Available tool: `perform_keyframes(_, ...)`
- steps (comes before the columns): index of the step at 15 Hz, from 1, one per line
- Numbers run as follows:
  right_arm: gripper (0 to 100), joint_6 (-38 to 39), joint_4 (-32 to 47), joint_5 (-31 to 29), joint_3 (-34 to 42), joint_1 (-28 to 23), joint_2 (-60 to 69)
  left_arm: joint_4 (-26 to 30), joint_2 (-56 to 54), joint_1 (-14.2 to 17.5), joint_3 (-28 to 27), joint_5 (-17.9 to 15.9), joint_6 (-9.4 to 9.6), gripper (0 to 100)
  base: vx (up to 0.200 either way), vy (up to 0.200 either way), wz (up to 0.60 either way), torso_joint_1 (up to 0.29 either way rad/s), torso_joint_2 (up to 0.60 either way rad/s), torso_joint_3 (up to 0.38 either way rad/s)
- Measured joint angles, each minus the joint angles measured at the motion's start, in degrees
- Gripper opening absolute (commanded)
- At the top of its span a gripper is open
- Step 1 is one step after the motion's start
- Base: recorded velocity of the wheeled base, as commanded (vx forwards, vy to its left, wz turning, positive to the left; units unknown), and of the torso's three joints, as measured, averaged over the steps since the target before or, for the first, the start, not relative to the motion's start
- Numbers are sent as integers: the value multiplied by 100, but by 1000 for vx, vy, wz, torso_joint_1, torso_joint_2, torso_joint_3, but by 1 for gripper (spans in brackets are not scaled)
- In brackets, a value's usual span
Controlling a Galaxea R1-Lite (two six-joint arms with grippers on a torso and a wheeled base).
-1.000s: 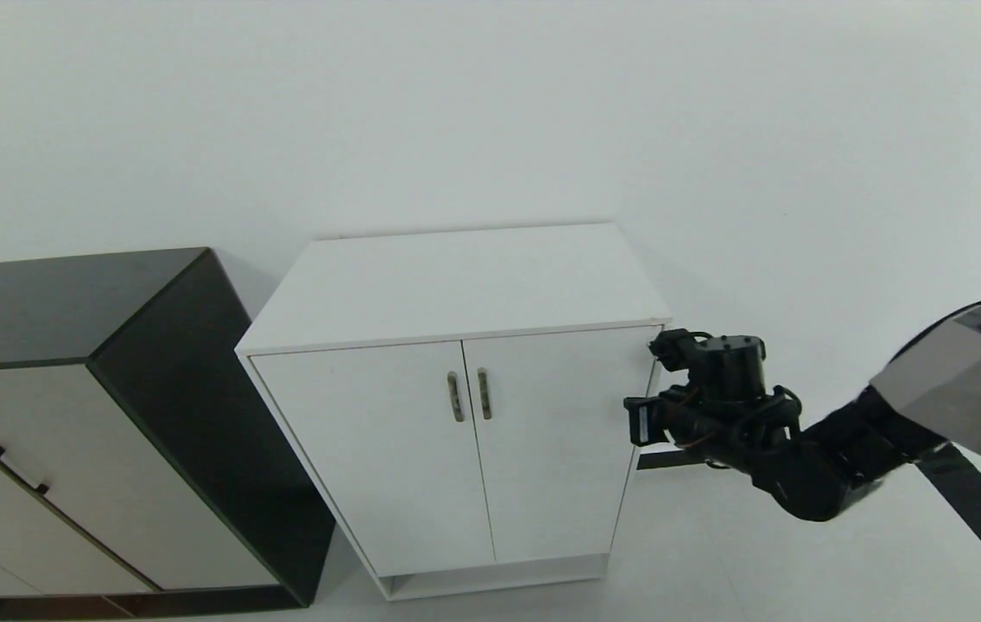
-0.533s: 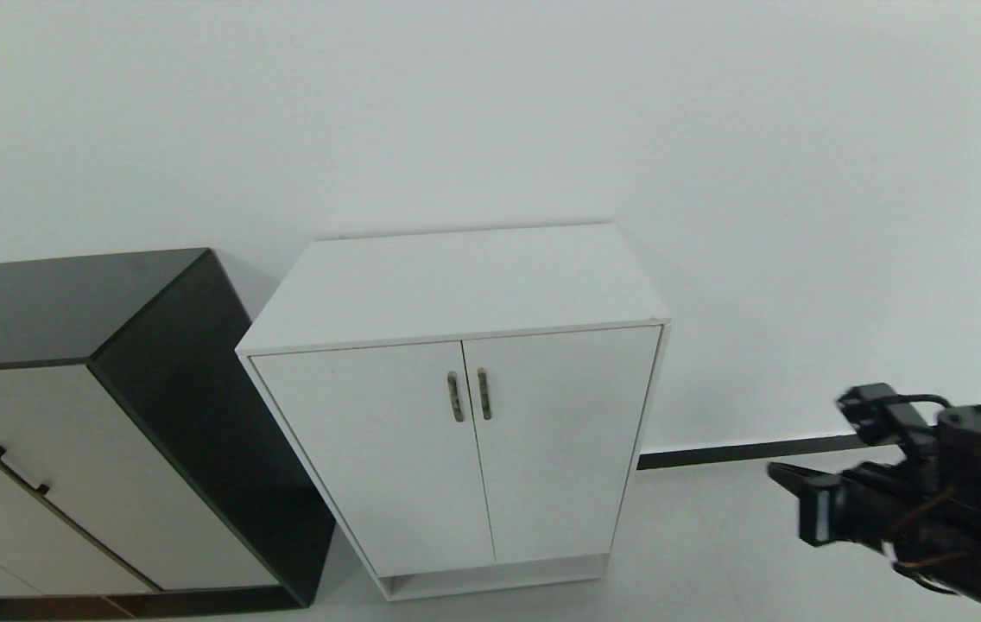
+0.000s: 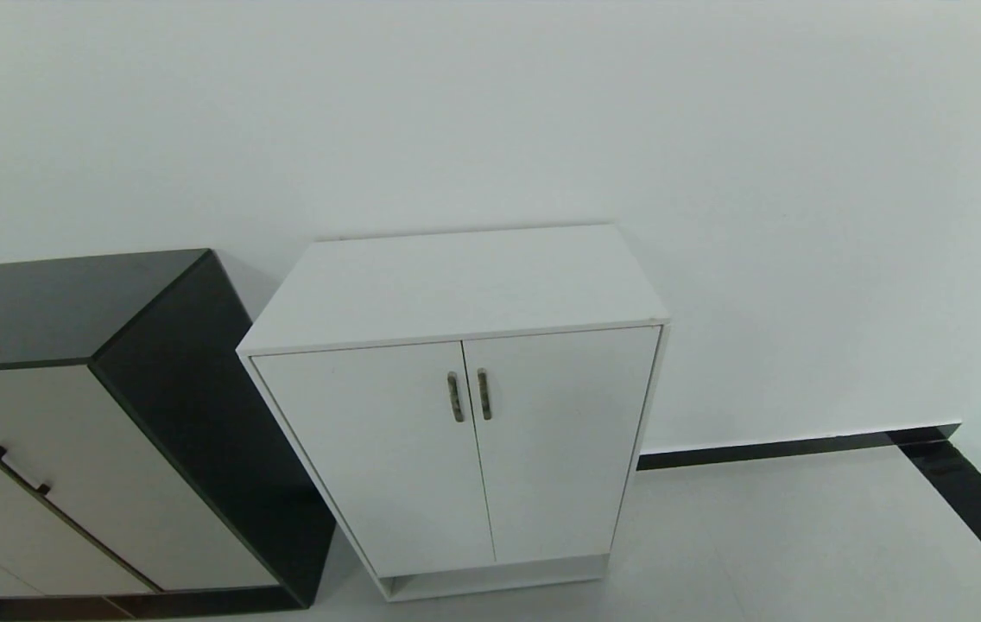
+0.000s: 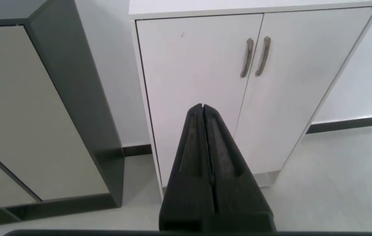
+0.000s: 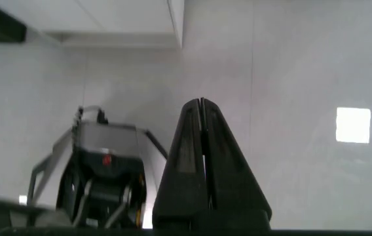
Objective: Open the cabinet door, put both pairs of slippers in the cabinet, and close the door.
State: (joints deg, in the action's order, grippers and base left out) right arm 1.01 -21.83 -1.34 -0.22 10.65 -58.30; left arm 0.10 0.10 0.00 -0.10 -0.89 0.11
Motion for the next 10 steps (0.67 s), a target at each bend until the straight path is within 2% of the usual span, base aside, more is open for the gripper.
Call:
perform_keyframes(3,0,-55,985,44,20,-13,855,0,0,0,0,0,0,0,0,0,0,0,0,0)
perform_keyframes(10,0,-63,1642,124,22,26,1470,0,0,0,0,10,-6,0,0,0,0,0,0,0)
